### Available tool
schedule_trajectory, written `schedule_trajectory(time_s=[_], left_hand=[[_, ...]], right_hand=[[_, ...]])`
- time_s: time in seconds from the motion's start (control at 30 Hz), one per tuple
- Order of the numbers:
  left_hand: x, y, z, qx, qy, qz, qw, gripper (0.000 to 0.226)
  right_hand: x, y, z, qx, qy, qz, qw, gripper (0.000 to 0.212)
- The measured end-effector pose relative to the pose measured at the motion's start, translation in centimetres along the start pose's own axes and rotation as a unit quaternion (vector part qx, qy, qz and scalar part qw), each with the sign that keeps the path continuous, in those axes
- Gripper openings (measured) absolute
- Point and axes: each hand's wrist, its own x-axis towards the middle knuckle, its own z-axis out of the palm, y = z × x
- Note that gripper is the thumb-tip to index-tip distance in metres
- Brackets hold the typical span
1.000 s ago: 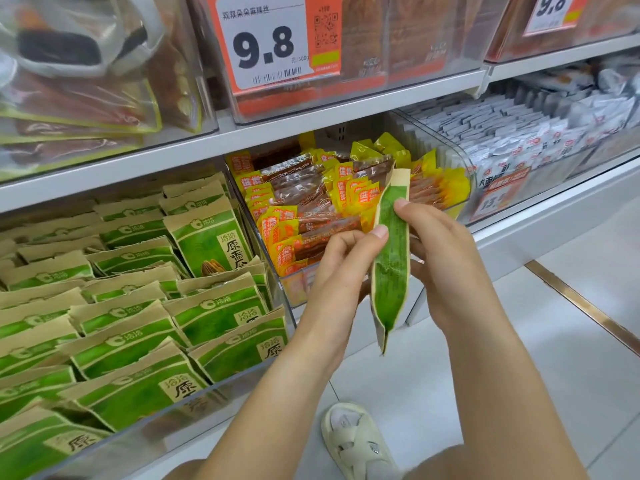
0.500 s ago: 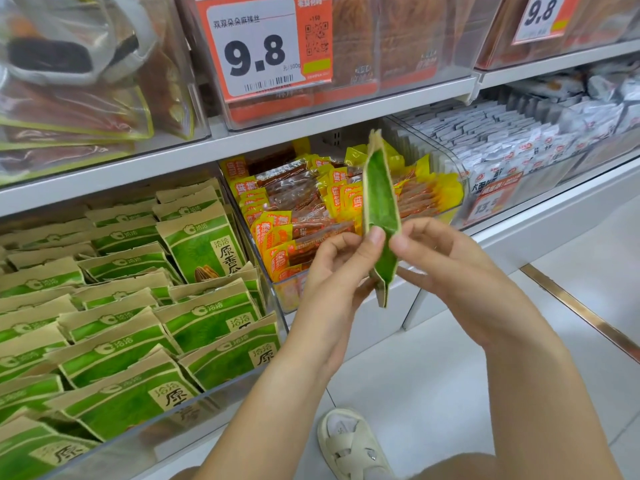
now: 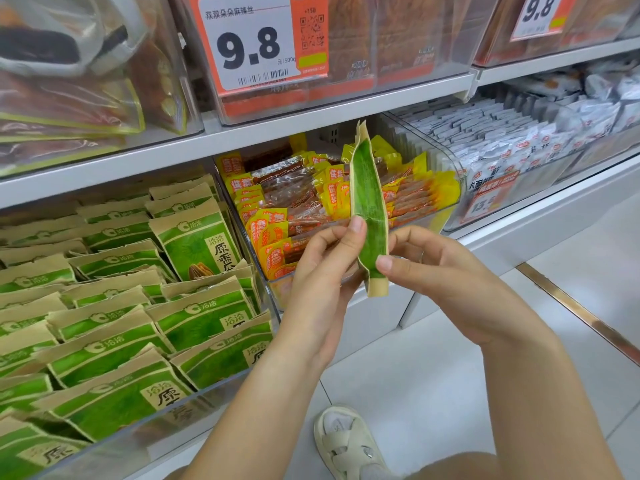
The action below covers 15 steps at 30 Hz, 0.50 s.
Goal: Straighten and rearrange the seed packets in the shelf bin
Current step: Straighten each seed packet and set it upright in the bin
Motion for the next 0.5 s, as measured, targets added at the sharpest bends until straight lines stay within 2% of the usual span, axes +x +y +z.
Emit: schedule_trajectory(time_s=[0.13, 0.2, 0.27, 0.33, 0.4, 0.5], left_hand=[[-0.1, 0.2, 0.0, 0.027, 0.013, -0.008, 1.000, 0.062], [0.0, 0.0, 0.0, 0.081, 0.029, 0.011, 0.996, 0.063], [0.0, -0.3, 0.0, 0.134, 0.043, 0.031, 0.990, 0.057], [0.0, -0.4, -0.1, 0.153, 0.054, 0.042, 0.986, 0.040], [0.0, -0.1, -0.3, 0.145, 0.057, 0.040, 0.987, 0.027], [0.1, 0.2, -0.5, 0.136, 0.056, 0.009, 0.989, 0.026]], right_hand=[[0.5, 0.6, 0.2, -0.011, 0.047, 0.005, 0.999, 0.043], [0.8, 1.1, 0.6, -0.073, 0.075, 0.007, 0.994, 0.037], [1.1, 1.5, 1.1, -0.169, 0.084, 0.002, 0.982, 0.046], [1.2, 1.6, 1.1, -0.199, 0.077, 0.005, 0.977, 0.055], [1.0, 1.3, 0.5, -0.135, 0.098, 0.007, 0.986, 0.052], [0.9, 0.6, -0.7, -0.037, 0.203, -0.007, 0.978, 0.038]])
